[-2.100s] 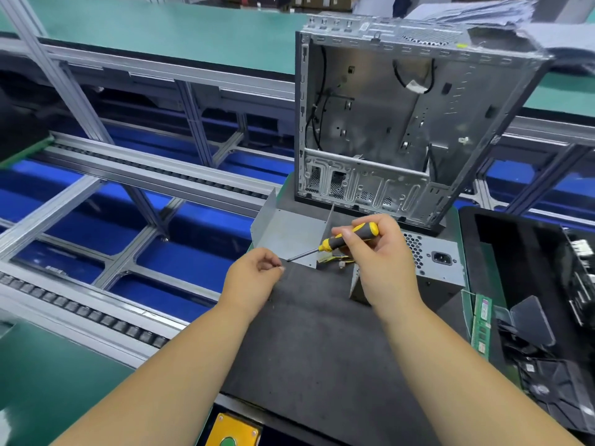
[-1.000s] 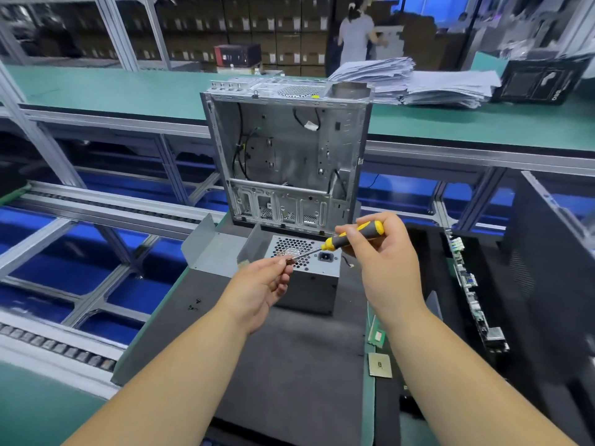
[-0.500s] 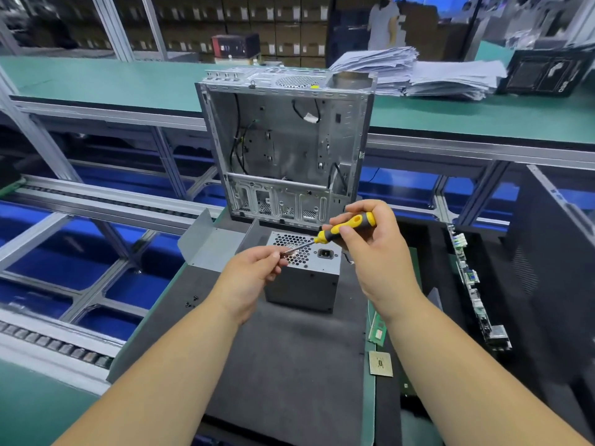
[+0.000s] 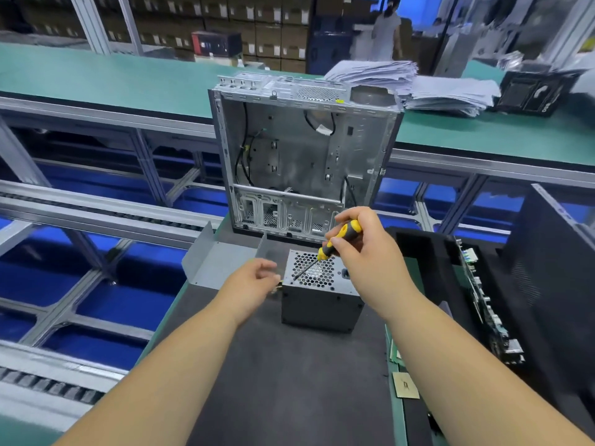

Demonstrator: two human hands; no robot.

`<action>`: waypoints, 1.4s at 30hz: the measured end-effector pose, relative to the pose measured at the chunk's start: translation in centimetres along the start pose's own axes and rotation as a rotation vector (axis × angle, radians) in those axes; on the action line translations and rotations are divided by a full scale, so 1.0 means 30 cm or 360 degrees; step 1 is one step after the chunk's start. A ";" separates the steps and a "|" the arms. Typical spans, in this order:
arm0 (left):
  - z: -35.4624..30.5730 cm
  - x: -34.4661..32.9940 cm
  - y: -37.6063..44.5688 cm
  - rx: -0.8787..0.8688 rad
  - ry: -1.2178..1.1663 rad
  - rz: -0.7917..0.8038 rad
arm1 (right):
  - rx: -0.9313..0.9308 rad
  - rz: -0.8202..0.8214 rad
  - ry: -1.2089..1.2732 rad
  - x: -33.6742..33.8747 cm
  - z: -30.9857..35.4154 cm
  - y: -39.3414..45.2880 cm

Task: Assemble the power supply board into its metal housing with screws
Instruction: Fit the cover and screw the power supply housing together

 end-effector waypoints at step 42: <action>0.039 -0.049 0.147 0.0846 -0.1027 0.0568 | -0.0176 0.0455 -0.0744 -0.101 0.133 0.126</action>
Point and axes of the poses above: each hand's wrist, its own y-axis towards the middle knuckle, its own x-axis out of the back of the hand, z = x × y, the point moved 2 cm from there along y, towards the middle knuckle, and after that the axes turned 5 degrees about z, right-handed, at the moved point
